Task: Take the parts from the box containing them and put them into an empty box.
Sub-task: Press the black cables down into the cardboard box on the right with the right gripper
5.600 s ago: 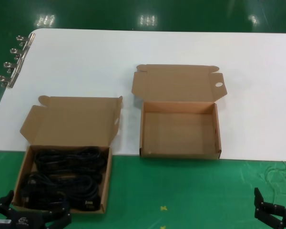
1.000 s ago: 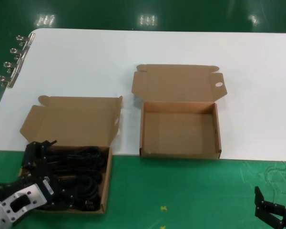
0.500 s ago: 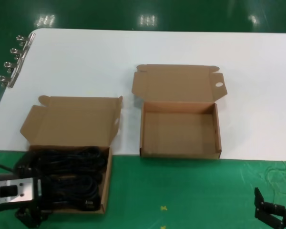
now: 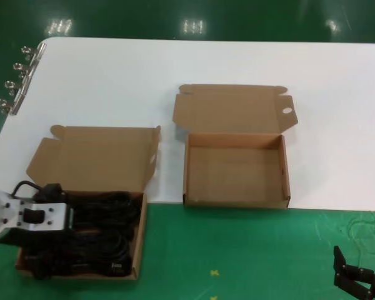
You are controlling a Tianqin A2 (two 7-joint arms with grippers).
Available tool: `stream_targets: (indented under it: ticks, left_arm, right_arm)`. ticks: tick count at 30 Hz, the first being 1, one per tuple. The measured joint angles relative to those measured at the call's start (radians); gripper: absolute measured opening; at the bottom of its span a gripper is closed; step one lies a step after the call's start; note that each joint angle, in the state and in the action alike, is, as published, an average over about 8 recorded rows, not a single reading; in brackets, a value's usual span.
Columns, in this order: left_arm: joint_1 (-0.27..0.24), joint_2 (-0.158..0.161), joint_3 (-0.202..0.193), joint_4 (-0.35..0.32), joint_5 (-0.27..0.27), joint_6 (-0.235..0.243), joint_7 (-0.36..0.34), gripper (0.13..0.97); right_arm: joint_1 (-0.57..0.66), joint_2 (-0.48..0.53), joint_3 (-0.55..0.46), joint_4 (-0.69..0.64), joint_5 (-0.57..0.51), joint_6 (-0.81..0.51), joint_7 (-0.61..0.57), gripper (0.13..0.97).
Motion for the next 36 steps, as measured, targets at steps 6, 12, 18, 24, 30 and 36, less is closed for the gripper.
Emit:
stream_targets:
  ticks: [6, 12, 18, 24, 30, 36]
  left_arm:
    - [-0.040, 0.054, 0.017, 0.076, 0.011, -0.018, 0.033, 0.966]
    - [-0.062, 0.086, 0.025, 0.149, 0.007, -0.043, 0.077, 0.952]
    - [-0.079, 0.097, 0.027, 0.189, -0.004, -0.052, 0.108, 0.929]
    - [-0.082, 0.098, 0.028, 0.200, -0.015, -0.054, 0.123, 0.889]
    - [-0.079, 0.098, 0.030, 0.204, -0.023, -0.054, 0.131, 0.821]
    - [-0.075, 0.095, 0.031, 0.208, -0.028, -0.057, 0.134, 0.689]
  right_arm:
    - [0.000, 0.000, 0.000, 0.000, 0.000, 0.000, 0.000, 0.966]
    - [0.000, 0.000, 0.000, 0.000, 0.000, 0.000, 0.000, 0.966]
    - [0.000, 0.000, 0.000, 0.000, 0.000, 0.000, 0.000, 0.966]
    - [0.000, 0.000, 0.000, 0.000, 0.000, 0.000, 0.000, 0.966]
    - [0.000, 0.000, 0.000, 0.000, 0.000, 0.000, 0.000, 0.966]
    - [0.000, 0.000, 0.000, 0.000, 0.000, 0.000, 0.000, 0.966]
